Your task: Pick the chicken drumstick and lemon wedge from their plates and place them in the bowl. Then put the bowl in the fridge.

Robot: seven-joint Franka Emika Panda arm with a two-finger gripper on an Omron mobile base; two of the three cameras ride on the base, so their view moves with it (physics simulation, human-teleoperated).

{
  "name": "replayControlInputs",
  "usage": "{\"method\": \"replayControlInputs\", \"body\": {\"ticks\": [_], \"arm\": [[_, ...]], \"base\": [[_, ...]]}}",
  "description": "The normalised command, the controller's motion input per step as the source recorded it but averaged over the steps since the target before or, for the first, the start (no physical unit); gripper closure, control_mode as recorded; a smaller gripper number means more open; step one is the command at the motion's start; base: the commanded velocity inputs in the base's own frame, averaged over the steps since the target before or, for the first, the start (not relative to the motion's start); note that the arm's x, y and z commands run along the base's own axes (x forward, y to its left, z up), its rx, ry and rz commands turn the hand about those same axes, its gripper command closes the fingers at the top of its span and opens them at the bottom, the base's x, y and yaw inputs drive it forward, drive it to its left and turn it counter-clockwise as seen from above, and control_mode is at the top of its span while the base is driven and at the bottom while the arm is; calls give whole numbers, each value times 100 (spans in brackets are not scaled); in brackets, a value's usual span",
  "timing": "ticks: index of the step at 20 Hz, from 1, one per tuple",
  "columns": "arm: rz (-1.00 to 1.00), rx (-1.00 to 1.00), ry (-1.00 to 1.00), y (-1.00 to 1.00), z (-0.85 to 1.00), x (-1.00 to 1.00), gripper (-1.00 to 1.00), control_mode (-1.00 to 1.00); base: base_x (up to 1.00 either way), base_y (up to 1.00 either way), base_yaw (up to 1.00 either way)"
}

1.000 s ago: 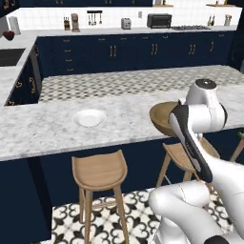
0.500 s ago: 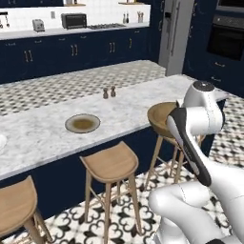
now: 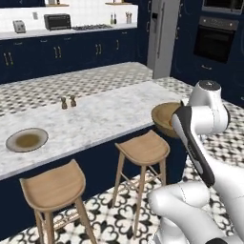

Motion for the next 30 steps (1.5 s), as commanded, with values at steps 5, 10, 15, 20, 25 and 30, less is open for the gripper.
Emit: {"method": "replayControlInputs", "body": {"ticks": [5, 10, 15, 20, 25, 30], "arm": [[0, 0, 0, 0, 0, 0, 100, 100], [0, 0, 0, 0, 0, 0, 100, 100], [0, 0, 0, 0, 0, 0, 100, 100], [0, 0, 0, 0, 0, 0, 100, 100], [0, 0, 0, 0, 0, 0, 100, 100], [0, 0, 0, 0, 0, 0, 100, 100]], "base": [[22, -100, 6], [25, -100, 6], [35, -100, 16], [49, -100, 33], [43, -100, 34], [42, -100, 30]]}}
